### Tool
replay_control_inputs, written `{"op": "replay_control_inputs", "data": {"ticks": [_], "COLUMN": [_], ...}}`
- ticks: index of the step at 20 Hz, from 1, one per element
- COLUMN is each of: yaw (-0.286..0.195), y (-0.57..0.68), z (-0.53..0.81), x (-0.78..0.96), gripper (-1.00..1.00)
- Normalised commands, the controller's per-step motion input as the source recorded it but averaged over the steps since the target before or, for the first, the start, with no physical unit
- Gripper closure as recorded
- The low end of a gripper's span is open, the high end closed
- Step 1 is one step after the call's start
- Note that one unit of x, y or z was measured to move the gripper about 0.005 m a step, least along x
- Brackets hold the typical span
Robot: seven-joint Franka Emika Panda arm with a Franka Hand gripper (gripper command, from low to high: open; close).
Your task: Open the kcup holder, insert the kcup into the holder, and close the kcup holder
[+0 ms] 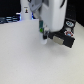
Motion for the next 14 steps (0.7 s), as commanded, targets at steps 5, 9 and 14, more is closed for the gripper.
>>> {"op": "replay_control_inputs", "data": {"ticks": [5, 9, 14], "yaw": [0.058, 0.058, 0.075], "y": [0.63, 0.62, 0.59], "z": [0.22, 0.22, 0.08], "x": [-0.21, -0.21, -0.23], "gripper": [1.0, 1.0, 1.0]}}
